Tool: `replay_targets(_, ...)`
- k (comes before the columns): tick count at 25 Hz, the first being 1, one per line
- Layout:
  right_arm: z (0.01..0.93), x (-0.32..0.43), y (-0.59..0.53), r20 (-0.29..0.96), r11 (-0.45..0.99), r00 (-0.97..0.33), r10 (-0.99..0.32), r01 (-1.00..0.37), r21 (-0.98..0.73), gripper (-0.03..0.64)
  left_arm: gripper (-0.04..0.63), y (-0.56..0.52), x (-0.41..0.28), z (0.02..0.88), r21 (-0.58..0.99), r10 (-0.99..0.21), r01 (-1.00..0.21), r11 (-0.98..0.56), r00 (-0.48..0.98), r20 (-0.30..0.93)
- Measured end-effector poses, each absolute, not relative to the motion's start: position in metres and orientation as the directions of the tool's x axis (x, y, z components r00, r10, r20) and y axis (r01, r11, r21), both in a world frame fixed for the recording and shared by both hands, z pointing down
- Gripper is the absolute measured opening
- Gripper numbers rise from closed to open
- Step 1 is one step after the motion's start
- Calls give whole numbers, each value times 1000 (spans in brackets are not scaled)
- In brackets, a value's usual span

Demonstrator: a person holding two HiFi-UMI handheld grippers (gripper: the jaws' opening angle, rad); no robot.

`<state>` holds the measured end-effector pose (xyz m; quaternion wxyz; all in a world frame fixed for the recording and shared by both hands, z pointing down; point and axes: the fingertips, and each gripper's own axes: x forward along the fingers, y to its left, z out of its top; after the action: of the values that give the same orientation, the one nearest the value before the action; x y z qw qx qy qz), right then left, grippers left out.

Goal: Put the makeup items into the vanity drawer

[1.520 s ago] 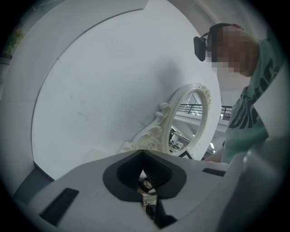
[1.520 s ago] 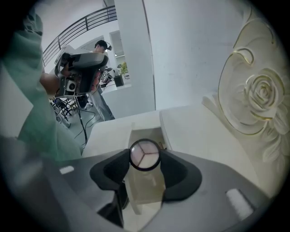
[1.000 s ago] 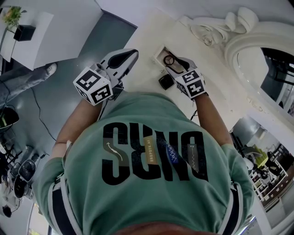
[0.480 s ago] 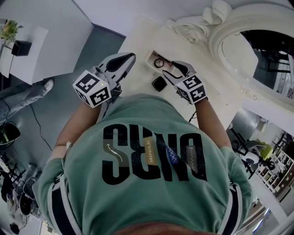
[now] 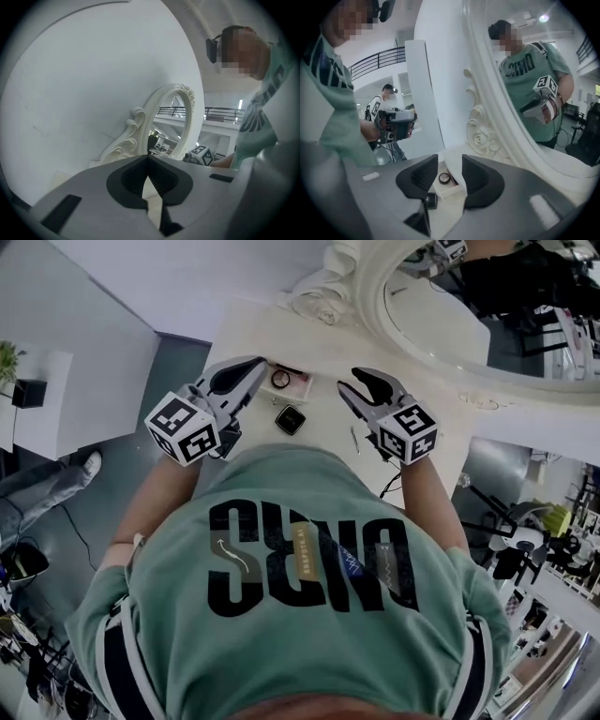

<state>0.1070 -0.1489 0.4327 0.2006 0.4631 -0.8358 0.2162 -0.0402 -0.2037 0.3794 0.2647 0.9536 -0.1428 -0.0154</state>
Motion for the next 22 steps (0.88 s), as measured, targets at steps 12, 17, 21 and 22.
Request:
replay_targets(12, 344, 251, -63, 230, 372, -434, -871, -888, -269, 9, 3, -126, 80, 342, 432, -238, -231, -872, 970, 39)
replay_targets(17, 324, 302, -11, 160, 369, -426, -891, -882, -294, 9, 3, -89, 125, 332, 428, -254, -244, -870, 967, 35)
replay_targets(21, 325, 331, 24, 135, 376, -428, -894, -879, -294, 8, 3, -57, 156, 334, 431, -248, -251, -867, 967, 64)
replay_targets(22, 327, 337, 33, 134, 374, -426, -895, -879, -297, 8, 3, -49, 163, 335, 434, -244, -251, -866, 967, 72)
